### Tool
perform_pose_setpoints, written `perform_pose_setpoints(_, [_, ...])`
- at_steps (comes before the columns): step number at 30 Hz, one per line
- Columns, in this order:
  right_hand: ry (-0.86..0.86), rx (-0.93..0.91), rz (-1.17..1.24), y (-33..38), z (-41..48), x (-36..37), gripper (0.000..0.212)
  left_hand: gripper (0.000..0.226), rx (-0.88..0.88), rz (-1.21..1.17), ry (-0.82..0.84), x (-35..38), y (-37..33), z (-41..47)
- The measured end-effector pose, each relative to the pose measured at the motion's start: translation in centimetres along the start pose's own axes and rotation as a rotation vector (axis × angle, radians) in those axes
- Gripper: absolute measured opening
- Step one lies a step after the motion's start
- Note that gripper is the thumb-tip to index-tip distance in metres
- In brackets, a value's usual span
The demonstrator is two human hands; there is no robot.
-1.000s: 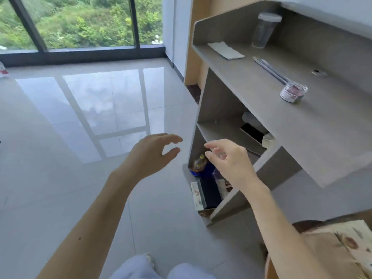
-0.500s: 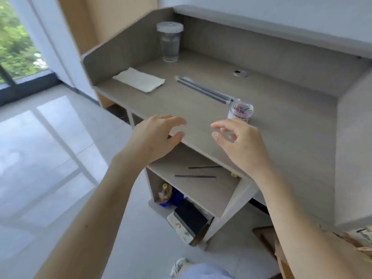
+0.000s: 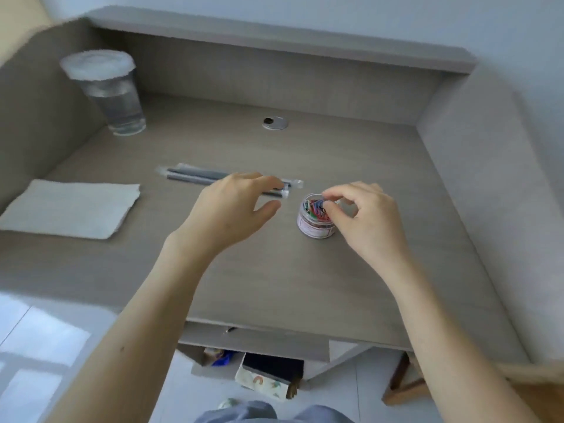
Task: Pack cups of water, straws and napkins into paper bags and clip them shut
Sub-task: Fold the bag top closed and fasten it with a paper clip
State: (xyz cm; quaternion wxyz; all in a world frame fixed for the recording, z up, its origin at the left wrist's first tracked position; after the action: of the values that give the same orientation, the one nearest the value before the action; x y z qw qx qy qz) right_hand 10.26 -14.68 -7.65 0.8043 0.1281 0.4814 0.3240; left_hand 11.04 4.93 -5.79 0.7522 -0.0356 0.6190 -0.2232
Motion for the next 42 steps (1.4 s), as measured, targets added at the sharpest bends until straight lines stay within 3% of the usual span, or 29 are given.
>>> perform_pose_setpoints(3, [-0.03, 0.082, -0.07, 0.0, 0.4, 0.6, 0.009, 0.034, 0.068, -0.046, 0.044, 0.1, 0.3, 2.2])
perform_pose_setpoints(6, [0.044, 0.154, -0.153, 0.3, 1.2, 1.1, 0.009, 0.028, 0.107, -0.053, 0.08, 0.4, 0.6, 3.5])
perform_pose_setpoints(20, [0.233, 0.206, -0.231, 0.9, 2.1, 1.8, 0.017, 0.03, 0.1, -0.029, 0.139, 1.5, 1.7, 3.6])
perform_pose_setpoints(28, [0.442, 0.144, -0.537, 1.7, 3.9, 1.3, 0.026, 0.032, 0.087, -0.028, 0.166, 2.1, 1.1, 3.3])
perform_pose_setpoints(35, [0.37, 0.167, -0.371, 1.4, 3.7, 1.2, 0.013, 0.033, 0.102, -0.018, 0.178, 2.6, 0.6, 3.0])
perform_pose_setpoints(42, [0.144, -0.054, -0.361, 0.4, 2.7, 1.8, 0.012, 0.034, 0.122, -0.032, 0.163, 2.0, 0.6, 2.7])
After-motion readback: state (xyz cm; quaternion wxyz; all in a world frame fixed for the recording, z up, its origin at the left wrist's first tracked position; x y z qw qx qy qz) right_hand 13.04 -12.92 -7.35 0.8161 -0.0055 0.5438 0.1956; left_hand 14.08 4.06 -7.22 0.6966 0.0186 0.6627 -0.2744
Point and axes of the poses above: each hand's wrist, its own z-axis towards the middle knuckle, its own x-axis out of the palm, y = z × x, the point moved 1 cm from there along z, towards the middle knuckle, and after that the axes turned 5 degrees about -x, right-handed, at the moved point
